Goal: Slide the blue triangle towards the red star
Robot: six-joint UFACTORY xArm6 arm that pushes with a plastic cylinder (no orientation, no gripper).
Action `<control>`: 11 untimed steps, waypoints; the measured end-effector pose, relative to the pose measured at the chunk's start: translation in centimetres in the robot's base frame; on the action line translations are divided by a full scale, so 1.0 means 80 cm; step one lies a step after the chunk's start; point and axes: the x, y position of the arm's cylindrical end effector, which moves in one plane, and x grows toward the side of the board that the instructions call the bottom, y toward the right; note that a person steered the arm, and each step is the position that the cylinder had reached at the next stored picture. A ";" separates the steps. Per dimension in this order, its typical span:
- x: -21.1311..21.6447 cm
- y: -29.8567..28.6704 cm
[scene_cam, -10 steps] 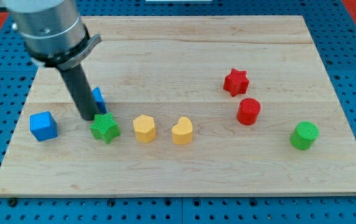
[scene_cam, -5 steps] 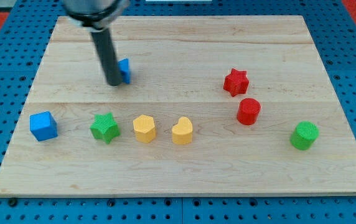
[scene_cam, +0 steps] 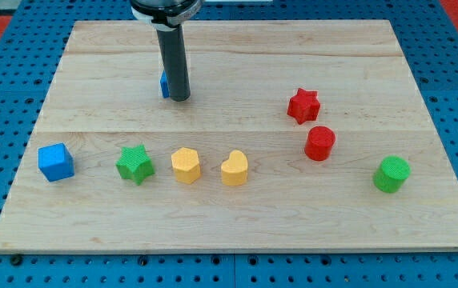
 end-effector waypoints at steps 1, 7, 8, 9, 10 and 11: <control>0.000 0.011; -0.116 0.042; -0.076 0.091; -0.054 0.146; -0.052 0.205; -0.052 0.190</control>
